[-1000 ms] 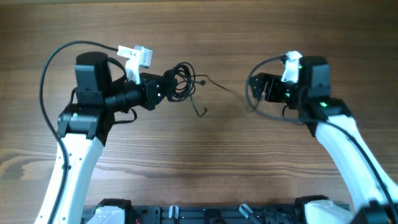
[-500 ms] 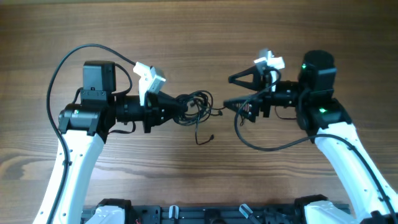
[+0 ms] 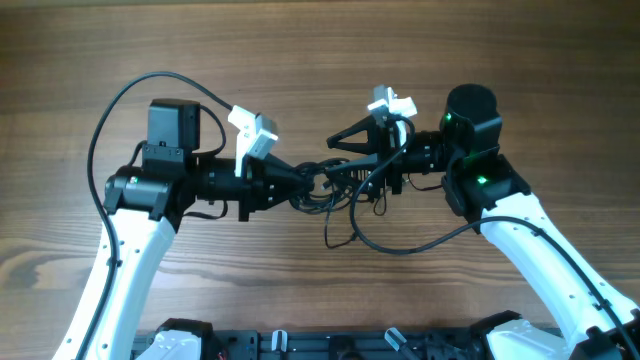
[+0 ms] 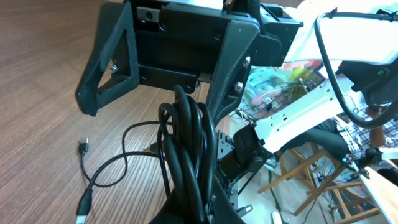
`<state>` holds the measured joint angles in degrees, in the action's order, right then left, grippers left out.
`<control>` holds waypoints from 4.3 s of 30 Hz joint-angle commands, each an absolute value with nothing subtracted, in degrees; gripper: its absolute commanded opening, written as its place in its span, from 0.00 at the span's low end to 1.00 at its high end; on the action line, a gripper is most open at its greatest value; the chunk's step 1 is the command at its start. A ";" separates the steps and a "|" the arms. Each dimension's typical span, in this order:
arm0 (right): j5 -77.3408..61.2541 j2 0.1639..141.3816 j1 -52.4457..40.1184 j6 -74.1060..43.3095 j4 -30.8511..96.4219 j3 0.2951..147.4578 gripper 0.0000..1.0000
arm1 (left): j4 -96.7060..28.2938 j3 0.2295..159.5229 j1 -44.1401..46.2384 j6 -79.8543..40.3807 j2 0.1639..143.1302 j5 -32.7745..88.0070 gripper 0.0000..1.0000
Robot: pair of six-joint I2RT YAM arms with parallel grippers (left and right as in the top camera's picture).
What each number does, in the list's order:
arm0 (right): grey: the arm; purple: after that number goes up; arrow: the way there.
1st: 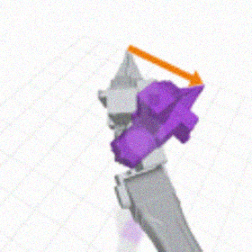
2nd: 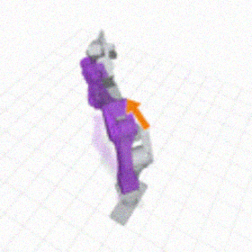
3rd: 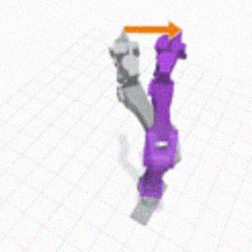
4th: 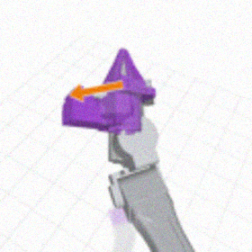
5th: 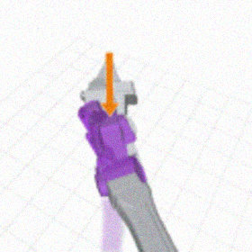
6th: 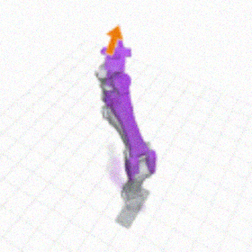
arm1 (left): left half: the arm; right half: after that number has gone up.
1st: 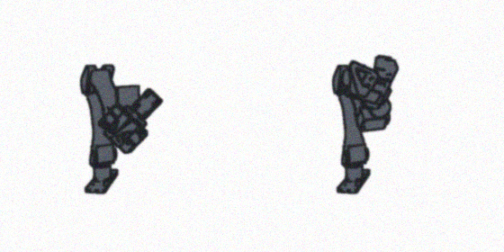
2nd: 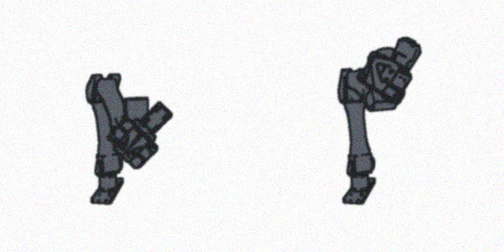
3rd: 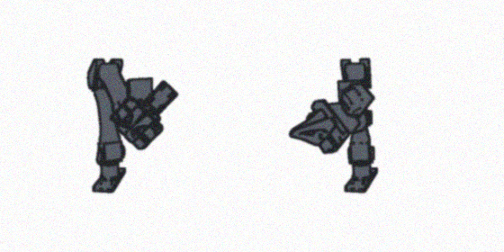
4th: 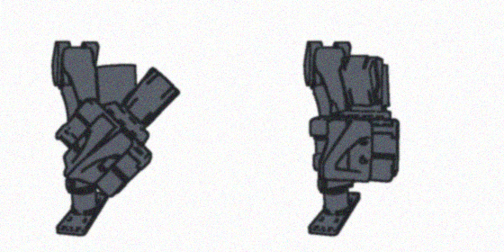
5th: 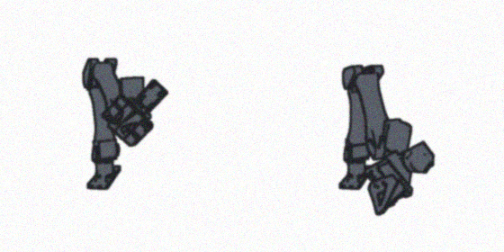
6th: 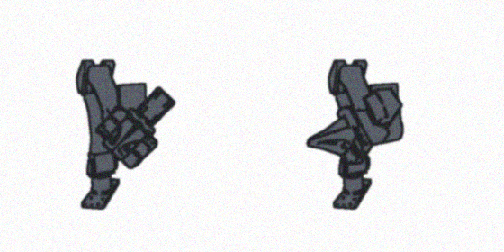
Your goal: Untangle cables
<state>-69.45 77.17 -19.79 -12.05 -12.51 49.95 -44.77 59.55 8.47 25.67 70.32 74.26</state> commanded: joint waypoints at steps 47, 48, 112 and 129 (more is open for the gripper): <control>-58.37 77.69 -20.62 -11.79 -3.73 50.24 0.04 | -37.80 60.40 -5.54 -0.23 65.32 50.70 0.04; -58.24 77.69 -20.62 -11.77 -3.77 50.24 0.04 | -37.82 60.40 -7.66 -1.32 64.93 50.72 0.04; -75.11 77.69 -20.60 -2.13 -3.53 50.24 0.04 | -48.64 63.77 8.21 -9.32 75.77 20.27 0.57; -76.38 77.69 -20.60 -3.07 -3.49 50.24 0.04 | -41.74 66.81 10.92 -4.23 73.91 17.58 0.81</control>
